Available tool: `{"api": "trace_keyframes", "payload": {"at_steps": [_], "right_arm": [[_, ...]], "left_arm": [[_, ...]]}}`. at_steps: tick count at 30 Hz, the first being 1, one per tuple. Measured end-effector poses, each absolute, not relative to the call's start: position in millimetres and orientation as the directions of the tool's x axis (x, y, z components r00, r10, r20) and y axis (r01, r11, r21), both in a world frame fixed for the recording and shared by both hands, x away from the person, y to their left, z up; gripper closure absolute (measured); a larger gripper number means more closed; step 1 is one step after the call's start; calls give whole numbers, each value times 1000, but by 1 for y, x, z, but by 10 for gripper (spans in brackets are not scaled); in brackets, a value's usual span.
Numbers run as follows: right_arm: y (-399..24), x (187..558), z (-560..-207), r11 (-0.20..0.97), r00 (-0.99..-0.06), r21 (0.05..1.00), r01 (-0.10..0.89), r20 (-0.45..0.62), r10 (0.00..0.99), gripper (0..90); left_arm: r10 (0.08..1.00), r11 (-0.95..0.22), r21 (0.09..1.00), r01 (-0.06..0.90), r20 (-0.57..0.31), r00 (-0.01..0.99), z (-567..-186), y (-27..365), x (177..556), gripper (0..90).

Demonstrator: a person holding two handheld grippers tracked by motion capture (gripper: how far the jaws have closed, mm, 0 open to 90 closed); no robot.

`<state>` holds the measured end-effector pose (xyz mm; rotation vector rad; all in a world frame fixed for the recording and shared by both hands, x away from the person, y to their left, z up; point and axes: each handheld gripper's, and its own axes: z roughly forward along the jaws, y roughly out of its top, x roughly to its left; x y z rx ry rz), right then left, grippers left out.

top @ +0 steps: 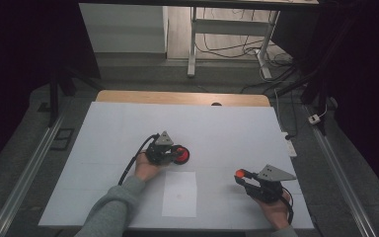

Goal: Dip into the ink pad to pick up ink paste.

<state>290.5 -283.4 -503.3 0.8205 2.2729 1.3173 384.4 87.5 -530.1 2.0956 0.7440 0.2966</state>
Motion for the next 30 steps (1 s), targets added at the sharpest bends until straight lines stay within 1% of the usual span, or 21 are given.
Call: {"api": "trace_keyframes", "payload": {"at_steps": [7,22,27,28,30], "right_arm": [[-283,290,-503,390,-755,874,291,-42,655,650],[-282,291,-504,391,-761,873,292,-36,648,650],[-283,291,-504,393,-761,871,295,-35,648,650],[-283,292,-504,392,-760,872,294,-35,649,650],[-283,292,-503,389,-761,874,293,-33,648,650]], "left_arm": [[604,-452,802,391,-48,796,-530,87,384,736],[604,-443,801,403,-66,795,-531,88,385,735],[603,-456,795,400,-55,796,-528,87,386,734],[606,-454,798,396,-50,794,-526,87,385,733],[614,-406,829,384,-64,787,-518,90,383,733]]}}
